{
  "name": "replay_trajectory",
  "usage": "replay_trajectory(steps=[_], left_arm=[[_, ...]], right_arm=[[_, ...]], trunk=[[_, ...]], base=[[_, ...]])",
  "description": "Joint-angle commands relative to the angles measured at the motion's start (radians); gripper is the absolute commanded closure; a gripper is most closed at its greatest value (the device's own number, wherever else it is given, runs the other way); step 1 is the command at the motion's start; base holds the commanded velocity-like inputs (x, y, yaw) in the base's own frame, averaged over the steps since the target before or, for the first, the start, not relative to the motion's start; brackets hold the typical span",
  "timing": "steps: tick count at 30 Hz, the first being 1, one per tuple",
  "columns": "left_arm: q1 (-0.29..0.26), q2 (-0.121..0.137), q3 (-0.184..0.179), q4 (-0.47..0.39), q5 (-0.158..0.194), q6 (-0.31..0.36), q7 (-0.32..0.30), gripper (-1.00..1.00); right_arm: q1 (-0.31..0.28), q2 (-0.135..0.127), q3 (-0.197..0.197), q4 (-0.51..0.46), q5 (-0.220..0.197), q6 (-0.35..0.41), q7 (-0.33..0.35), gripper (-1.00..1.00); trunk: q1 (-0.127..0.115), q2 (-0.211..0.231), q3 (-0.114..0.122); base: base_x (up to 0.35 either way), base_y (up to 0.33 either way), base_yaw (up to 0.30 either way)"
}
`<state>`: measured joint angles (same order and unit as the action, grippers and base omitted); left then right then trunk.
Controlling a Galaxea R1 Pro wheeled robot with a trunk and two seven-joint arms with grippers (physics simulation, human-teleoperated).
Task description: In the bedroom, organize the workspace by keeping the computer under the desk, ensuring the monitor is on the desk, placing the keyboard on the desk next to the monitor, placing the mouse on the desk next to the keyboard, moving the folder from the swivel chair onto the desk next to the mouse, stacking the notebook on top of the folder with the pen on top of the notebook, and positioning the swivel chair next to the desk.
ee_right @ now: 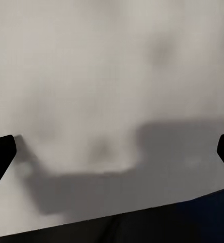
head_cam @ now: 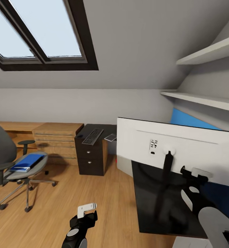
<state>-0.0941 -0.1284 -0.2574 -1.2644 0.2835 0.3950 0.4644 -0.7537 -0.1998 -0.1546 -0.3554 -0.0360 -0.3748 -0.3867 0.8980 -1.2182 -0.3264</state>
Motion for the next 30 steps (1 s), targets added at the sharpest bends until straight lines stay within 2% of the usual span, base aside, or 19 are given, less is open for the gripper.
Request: replay_trajectory(steps=[1,6,15,19,22,28,29,30], left_arm=[[-0.001,0.001,-0.002,-0.001,0.009,0.002,0.008,-1.0],[-0.001,0.002,0.001,-0.002,0.01,0.002,0.01,-1.0],[-0.001,0.003,0.039,-0.005,0.011,0.0,0.011,-1.0],[-0.001,0.003,0.108,-0.013,0.012,-0.005,0.01,-1.0],[-0.001,0.004,0.163,-0.026,0.012,-0.035,0.009,-1.0],[-0.001,0.008,0.2,-0.035,0.012,-0.066,0.011,-1.0],[-0.001,0.007,0.244,-0.055,0.013,-0.09,0.013,-1.0],[-0.001,0.006,0.272,-0.069,0.014,-0.11,0.012,-1.0]], right_arm=[[-0.001,-0.004,-0.001,0.002,-0.003,-0.006,0.002,-1.0],[-0.001,-0.019,-0.002,0.004,-0.004,-0.006,0.002,-1.0],[-0.001,-0.059,-0.003,0.004,-0.005,-0.006,0.002,-1.0],[-0.001,-0.073,-0.012,0.004,-0.005,-0.006,0.002,-1.0],[-0.001,-0.081,-0.03,0.004,-0.005,-0.006,0.003,-1.0],[-0.001,-0.092,-0.038,0.004,-0.005,-0.006,0.003,-1.0],[-0.001,-0.094,-0.038,0.004,-0.005,-0.006,0.003,-1.0],[-0.001,-0.094,-0.038,0.004,-0.005,-0.006,0.003,-1.0]], trunk=[[0.0,-0.001,-0.001],[0.0,-0.001,-0.001],[0.0,-0.001,-0.001],[0.0,-0.001,-0.001],[0.0,-0.001,-0.001],[0.0,-0.001,-0.001],[0.0,-0.001,-0.001],[0.0,-0.001,-0.001]], base=[[0.265,-0.073,0.0],[0.298,-0.084,0.0],[0.267,-0.07,0.0],[0.043,-0.01,0.0],[0.109,-0.013,0.0],[0.259,-0.061,0.0],[0.101,-0.037,0.0],[0.065,-0.028,0.0]])
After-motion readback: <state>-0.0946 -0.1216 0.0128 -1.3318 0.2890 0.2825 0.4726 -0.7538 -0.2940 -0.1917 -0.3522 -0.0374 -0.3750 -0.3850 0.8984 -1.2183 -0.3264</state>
